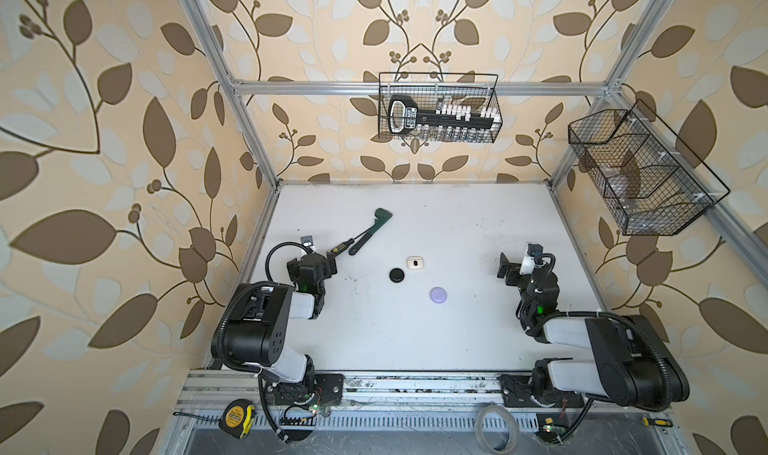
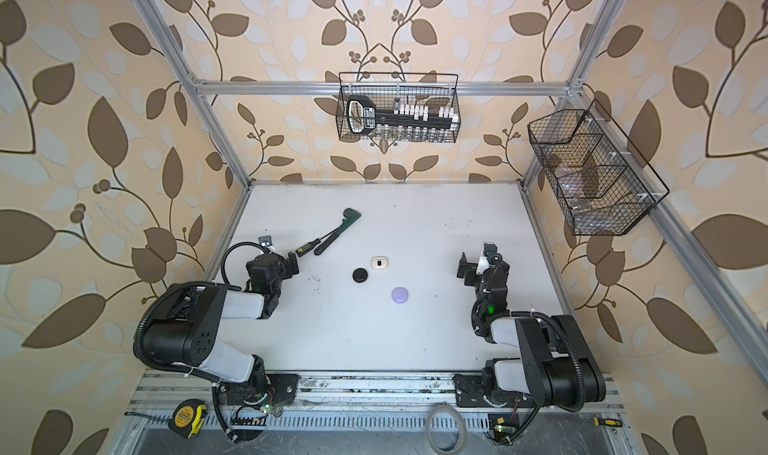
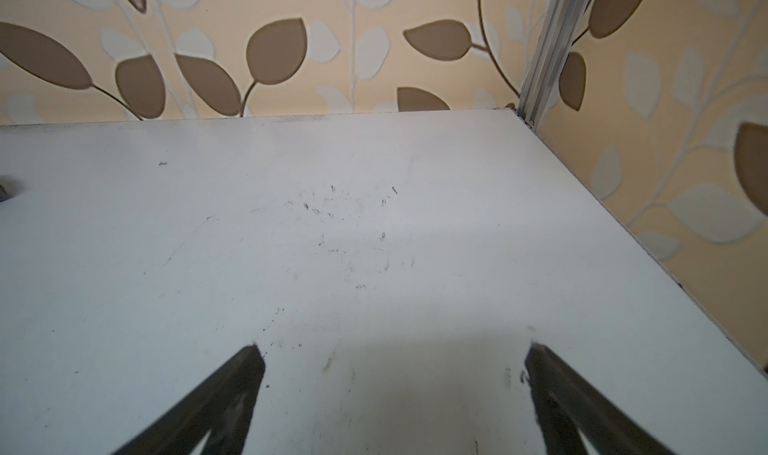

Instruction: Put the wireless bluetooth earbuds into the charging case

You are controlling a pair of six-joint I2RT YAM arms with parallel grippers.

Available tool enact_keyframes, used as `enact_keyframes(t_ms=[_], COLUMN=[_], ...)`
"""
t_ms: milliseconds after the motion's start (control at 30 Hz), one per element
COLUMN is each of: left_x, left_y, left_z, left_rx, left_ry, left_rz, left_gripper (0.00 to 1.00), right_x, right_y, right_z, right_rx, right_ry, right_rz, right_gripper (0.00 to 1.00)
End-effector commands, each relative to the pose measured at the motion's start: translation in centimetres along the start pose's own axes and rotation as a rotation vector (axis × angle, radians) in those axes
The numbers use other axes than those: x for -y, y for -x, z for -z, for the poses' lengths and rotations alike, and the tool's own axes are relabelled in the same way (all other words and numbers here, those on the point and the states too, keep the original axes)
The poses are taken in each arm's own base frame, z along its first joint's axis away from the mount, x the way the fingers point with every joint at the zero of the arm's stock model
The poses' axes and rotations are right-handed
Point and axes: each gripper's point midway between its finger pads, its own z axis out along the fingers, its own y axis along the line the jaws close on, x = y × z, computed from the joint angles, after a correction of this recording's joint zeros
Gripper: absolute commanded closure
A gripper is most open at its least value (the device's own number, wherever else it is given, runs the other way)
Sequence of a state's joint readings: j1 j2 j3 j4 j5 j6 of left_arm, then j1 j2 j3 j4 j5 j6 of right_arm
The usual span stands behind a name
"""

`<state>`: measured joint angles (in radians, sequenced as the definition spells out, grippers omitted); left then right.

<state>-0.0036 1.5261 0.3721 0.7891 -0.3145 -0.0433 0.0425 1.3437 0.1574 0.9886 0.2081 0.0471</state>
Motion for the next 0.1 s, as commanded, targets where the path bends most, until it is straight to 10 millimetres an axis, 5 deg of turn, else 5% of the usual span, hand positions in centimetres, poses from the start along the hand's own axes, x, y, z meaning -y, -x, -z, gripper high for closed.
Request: enact_keyframes(t_ms=[0, 67], left_x=[0.6, 0.61], left_y=[0.28, 0.35], left_z=[-0.07, -0.02], left_rx=[-0.024, -0.019], left_ry=[-0.061, -0.062], left_rz=[0.033, 0.035], left_gripper=[0.01, 0.01], right_x=[-0.19, -0.18], right_y=[1.45, 1.52], right_z=[-0.4, -0.31], right_rx=[0.038, 0.043], right_ry=[0.009, 0.01], right_rz=[0.012, 0.011], right_gripper=[0.0, 0.0])
